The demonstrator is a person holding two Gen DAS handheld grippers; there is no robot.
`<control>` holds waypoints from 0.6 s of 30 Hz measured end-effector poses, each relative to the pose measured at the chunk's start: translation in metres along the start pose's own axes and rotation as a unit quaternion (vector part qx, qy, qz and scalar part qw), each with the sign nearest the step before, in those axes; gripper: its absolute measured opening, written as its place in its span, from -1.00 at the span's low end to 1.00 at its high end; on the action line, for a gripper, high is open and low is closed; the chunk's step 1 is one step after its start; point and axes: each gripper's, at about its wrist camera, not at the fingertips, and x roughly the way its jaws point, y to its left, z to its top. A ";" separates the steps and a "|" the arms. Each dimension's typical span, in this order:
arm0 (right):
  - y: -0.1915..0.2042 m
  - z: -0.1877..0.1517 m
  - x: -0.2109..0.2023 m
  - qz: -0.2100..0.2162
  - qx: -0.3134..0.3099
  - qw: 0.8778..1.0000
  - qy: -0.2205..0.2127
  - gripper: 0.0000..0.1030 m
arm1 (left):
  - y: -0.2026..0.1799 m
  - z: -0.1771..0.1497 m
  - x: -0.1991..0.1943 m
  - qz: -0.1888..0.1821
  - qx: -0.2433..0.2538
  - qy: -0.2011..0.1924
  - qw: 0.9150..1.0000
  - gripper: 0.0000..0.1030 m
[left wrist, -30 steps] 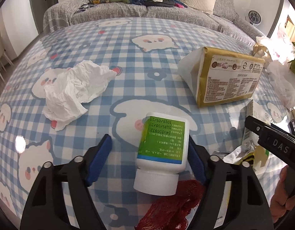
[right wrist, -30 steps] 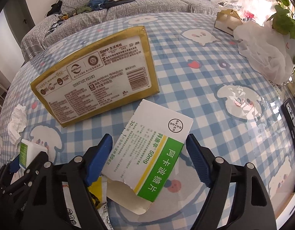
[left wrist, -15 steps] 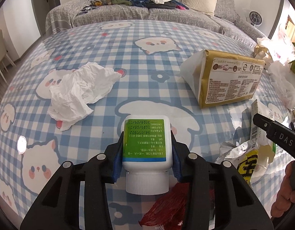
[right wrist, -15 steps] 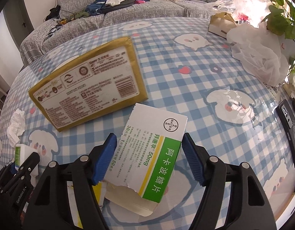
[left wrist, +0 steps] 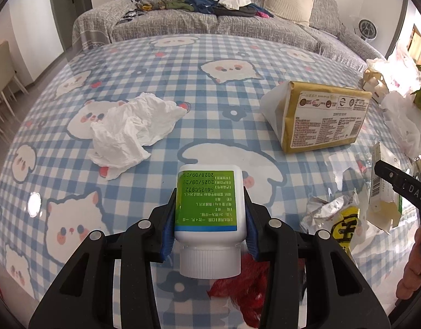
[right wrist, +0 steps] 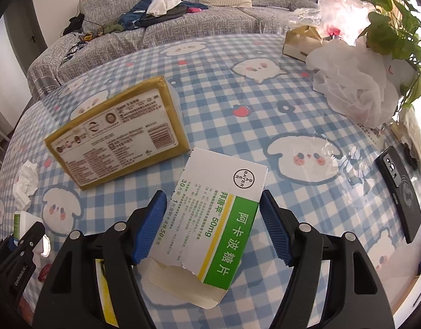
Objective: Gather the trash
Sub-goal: 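Lift the pill bottle and medicine box and carry both over the black bin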
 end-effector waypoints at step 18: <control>-0.007 -0.032 -0.049 0.019 -0.031 0.999 -0.015 0.31 | 0.012 -0.033 -0.041 0.000 -0.015 0.009 1.000 -0.22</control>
